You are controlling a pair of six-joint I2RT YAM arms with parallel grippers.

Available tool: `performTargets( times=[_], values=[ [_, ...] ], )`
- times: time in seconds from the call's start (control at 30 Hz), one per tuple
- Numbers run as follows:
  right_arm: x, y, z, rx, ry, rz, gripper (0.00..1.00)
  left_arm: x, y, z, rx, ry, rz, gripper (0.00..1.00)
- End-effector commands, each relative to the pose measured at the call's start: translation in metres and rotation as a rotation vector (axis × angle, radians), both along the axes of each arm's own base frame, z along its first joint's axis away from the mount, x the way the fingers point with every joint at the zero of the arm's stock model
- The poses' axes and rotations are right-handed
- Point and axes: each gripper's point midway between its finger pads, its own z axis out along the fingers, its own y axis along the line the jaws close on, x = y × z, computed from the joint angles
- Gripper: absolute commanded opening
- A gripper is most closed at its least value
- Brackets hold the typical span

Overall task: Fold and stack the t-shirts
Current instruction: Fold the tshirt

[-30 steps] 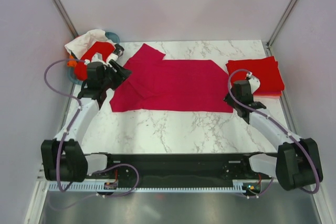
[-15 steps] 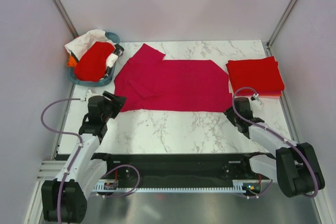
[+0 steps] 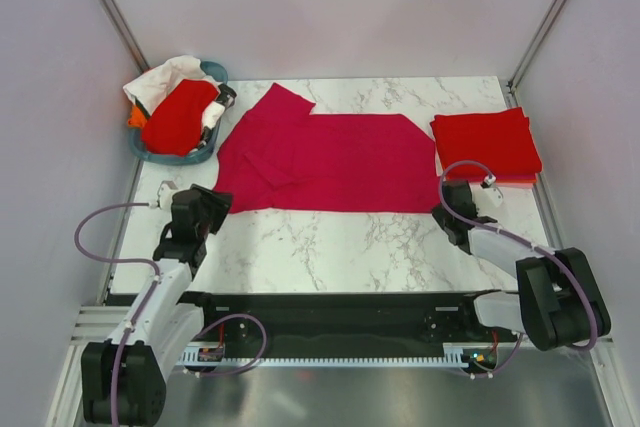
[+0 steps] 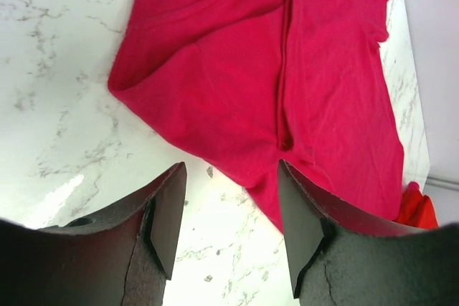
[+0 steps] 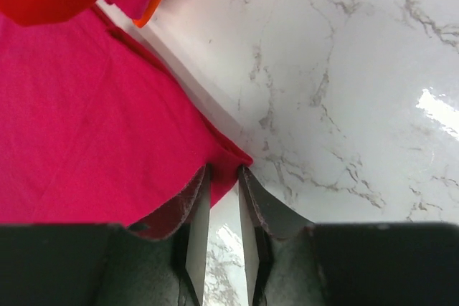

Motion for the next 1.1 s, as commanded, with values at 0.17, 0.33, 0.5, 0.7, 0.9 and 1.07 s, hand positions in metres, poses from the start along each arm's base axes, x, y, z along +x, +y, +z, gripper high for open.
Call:
performTargets(
  times=[0.17,0.33,0.5,0.7,0.9,1.07],
  values=[
    [-0.005,-0.021,-0.010,-0.100,0.069,-0.035,0.00,0.009,0.014,-0.003,0.019,-0.023,0.088,0.60],
    [-0.019,-0.037,-0.008,-0.143,0.079,-0.052,0.00,0.013,0.008,-0.011,0.008,-0.036,0.056,0.60],
    [-0.019,-0.032,-0.008,-0.140,0.075,0.002,0.00,0.015,0.007,-0.022,-0.013,-0.015,0.064,0.60],
    [-0.015,-0.031,-0.003,-0.141,0.056,0.017,0.00,0.014,0.007,-0.041,-0.034,0.051,0.085,0.63],
    [-0.015,-0.032,0.006,-0.146,0.025,0.016,0.00,0.012,0.012,-0.052,-0.024,0.085,0.122,0.59],
    [-0.017,-0.034,0.004,-0.153,0.029,0.015,0.00,0.012,0.025,-0.061,0.005,0.087,0.192,0.32]
  ],
)
